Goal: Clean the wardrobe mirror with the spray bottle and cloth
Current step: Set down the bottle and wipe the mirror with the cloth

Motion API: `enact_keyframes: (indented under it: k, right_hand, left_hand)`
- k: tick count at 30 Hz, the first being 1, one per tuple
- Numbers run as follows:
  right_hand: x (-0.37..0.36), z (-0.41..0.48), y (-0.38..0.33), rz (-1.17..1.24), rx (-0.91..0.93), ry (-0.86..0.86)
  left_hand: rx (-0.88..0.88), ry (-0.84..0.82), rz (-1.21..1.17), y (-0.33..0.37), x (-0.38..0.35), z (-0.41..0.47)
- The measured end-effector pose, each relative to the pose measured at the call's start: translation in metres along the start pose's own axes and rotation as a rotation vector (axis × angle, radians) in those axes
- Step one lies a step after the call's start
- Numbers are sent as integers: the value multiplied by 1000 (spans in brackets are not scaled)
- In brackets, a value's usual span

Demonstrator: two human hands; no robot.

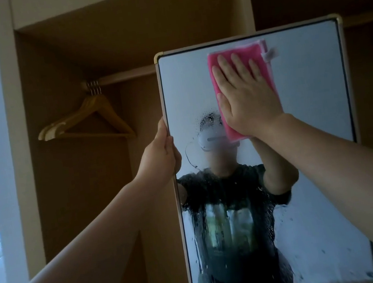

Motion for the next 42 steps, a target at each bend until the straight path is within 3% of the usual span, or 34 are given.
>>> enact_keyframes:
  k: [14,22,32,42]
  right_hand:
    - [-35,-90,-34,4,160,56]
    - [-47,-132,-48,30,358,15]
    - [-37,-93,-43,-8,418,16]
    - [-3,17,-48,-38,231,20]
  left_hand:
    - [27,4,-80,-12,-4,-1]
    - [83,-30,-141,-7,-4,-11]
    - [105,-108,-125,-3,0,-15]
    - [28,-120,-137,-6,1,-14]
Point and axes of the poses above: each hand's wrist, its own z-axis towards the middle knuckle, its own x-axis out of the back of the hand, y = z × x, the point moved 1 cm from there along z, towards the middle knuckle, and after that the axes turned 3 degrees about -y, right-handed, at the moved point
